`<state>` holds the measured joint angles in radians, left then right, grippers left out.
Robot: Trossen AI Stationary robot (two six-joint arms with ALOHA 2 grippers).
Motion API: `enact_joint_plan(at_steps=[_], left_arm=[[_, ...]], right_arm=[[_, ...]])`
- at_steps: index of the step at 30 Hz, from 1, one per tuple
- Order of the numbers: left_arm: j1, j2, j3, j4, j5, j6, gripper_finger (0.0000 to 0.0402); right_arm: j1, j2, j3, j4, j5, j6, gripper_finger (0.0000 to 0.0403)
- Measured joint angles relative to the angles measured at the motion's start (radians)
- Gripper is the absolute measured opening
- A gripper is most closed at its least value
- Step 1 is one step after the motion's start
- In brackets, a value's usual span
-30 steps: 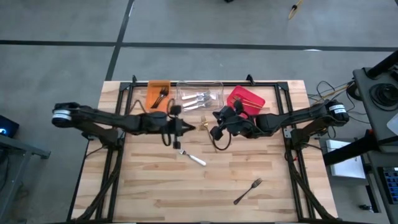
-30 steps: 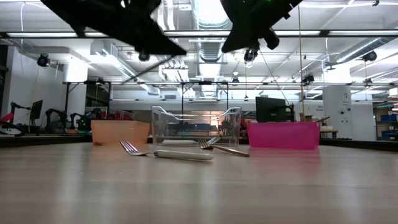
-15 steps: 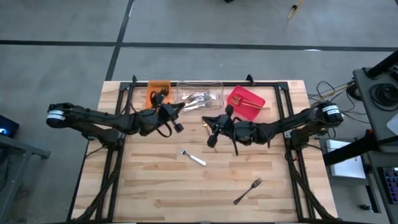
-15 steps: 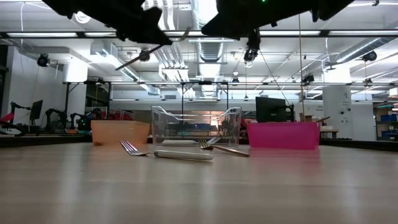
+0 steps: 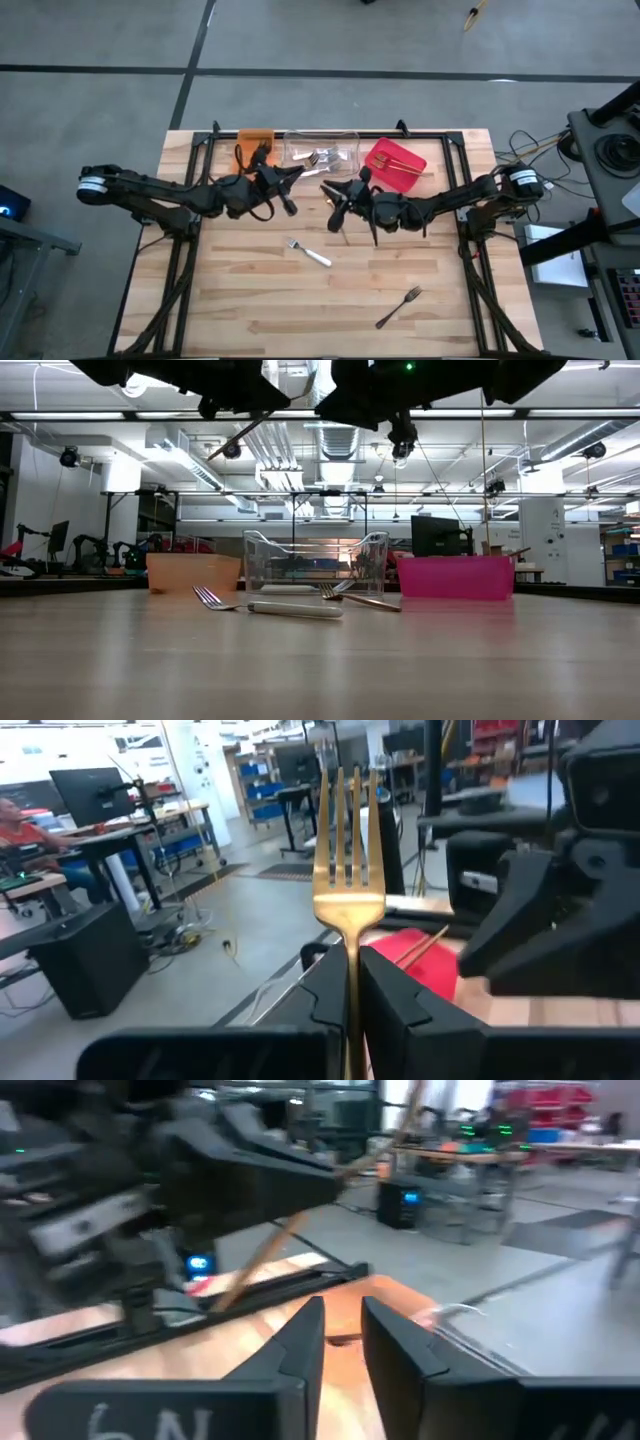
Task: Sort silverware by color (type)
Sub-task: Put the gold fork into the red bin
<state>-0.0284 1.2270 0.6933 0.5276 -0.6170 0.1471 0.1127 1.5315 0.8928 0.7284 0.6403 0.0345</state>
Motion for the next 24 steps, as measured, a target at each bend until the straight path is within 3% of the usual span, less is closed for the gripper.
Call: enact_joint_plan(at_steps=[5,13,19,24], left_arm=[[0.000,0.008,0.000,0.112,0.009,-0.034,0.0000],[0.000,0.080,0.000,0.328,0.245,-0.056,0.0000],[0.000,0.119,0.000,0.396,0.384,-0.050,0.0000],[0.000,0.144,0.000,0.424,0.427,-0.049,0.0000]], right_arm=[[0.001,0.010,0.002,0.007,-0.104,0.024,0.0104],[0.001,0.119,0.014,0.191,-0.256,-0.001,0.0168],[0.003,0.151,0.049,0.221,-0.255,-0.048,0.0194],[0.003,0.152,0.069,0.220,-0.256,-0.104,0.0198]])
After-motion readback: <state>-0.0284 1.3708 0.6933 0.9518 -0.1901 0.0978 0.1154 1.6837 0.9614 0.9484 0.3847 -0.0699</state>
